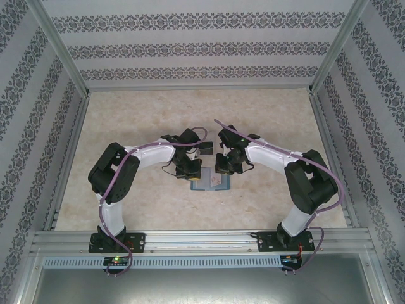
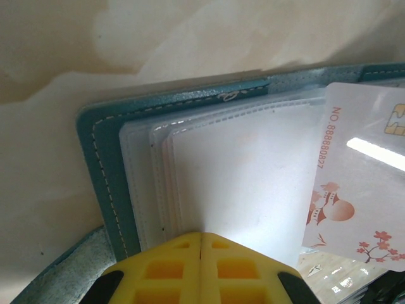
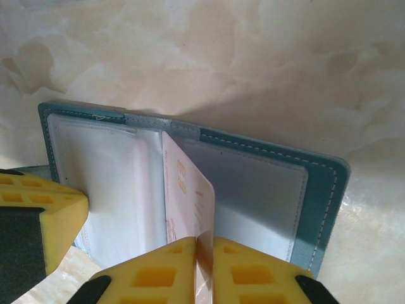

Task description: Take the credit cards out of the card holder

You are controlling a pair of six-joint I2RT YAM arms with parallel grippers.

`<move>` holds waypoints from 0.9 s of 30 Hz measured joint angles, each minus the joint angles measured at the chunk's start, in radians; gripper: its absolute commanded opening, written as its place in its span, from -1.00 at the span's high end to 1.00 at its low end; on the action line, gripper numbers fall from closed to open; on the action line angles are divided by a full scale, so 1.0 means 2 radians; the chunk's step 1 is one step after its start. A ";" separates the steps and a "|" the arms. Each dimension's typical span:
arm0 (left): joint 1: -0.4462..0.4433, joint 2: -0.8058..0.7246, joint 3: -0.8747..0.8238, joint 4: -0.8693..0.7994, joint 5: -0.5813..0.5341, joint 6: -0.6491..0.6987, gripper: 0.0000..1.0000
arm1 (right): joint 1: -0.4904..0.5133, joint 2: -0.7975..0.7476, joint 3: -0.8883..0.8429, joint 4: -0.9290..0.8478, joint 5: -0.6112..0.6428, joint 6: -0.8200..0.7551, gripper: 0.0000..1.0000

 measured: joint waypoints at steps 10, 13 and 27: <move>0.000 0.002 0.003 -0.003 0.000 0.000 1.00 | 0.003 -0.001 -0.007 0.002 -0.020 0.010 0.61; 0.000 0.002 0.003 -0.004 0.000 0.000 1.00 | 0.003 -0.003 -0.014 0.002 -0.021 0.014 0.67; 0.000 0.002 0.003 -0.004 0.000 0.000 1.00 | 0.006 -0.021 -0.017 0.002 -0.017 0.015 0.81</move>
